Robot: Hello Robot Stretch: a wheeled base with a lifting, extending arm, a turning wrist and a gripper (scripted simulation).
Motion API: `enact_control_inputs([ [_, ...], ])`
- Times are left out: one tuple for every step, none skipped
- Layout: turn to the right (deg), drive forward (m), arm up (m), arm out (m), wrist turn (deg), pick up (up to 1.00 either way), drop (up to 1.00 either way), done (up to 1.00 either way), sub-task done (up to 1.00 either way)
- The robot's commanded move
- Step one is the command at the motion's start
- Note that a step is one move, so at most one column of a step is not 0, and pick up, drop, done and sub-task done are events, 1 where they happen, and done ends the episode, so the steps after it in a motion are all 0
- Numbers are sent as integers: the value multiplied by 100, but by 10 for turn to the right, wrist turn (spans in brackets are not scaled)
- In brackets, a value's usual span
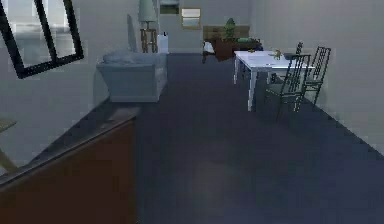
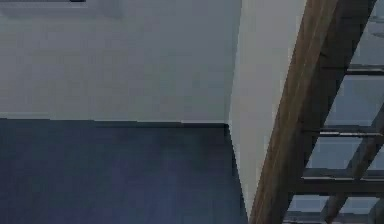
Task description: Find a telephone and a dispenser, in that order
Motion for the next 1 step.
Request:
enact_control_inputs([
  [-450, 0, 0, 0, 0, 0, 0, 0, 0],
])
